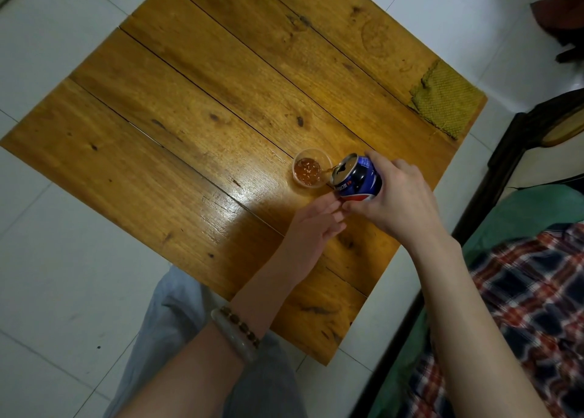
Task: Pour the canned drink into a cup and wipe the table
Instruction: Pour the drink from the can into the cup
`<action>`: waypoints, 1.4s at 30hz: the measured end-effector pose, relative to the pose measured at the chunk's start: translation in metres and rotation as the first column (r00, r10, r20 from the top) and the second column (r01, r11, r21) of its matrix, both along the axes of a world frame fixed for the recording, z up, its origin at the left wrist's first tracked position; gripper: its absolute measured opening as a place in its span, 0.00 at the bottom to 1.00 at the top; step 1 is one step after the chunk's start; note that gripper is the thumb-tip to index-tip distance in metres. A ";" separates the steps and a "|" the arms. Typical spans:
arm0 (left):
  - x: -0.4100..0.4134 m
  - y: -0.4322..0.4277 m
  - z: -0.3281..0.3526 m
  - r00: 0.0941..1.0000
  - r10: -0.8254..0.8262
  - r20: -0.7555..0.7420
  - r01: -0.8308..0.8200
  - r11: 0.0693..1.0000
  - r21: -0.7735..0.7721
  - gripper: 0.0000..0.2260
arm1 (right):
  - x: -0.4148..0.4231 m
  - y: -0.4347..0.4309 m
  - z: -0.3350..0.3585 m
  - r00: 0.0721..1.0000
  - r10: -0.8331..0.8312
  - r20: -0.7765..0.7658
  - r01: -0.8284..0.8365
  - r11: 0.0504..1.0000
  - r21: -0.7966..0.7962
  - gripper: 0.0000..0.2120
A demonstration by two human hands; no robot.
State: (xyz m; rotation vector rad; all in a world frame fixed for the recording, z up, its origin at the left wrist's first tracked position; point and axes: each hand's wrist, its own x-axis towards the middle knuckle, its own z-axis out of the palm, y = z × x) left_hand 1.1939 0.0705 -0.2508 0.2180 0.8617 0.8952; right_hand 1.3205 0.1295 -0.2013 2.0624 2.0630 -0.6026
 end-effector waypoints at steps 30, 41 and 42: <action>0.000 0.001 -0.002 1.000 -0.027 0.011 0.026 0.999 0.024 0.21 | -0.003 0.001 0.005 1.000 0.016 0.015 -0.016 1.000 -0.014 0.43; 0.002 0.003 -0.009 0.999 -0.020 -0.035 0.020 1.000 -0.004 0.21 | -0.001 0.002 0.005 0.999 0.027 0.021 -0.026 1.000 -0.009 0.43; 0.002 0.003 -0.010 0.999 -0.018 -0.041 0.018 1.000 -0.007 0.20 | -0.002 0.002 0.005 0.999 0.028 0.024 -0.028 1.000 -0.010 0.43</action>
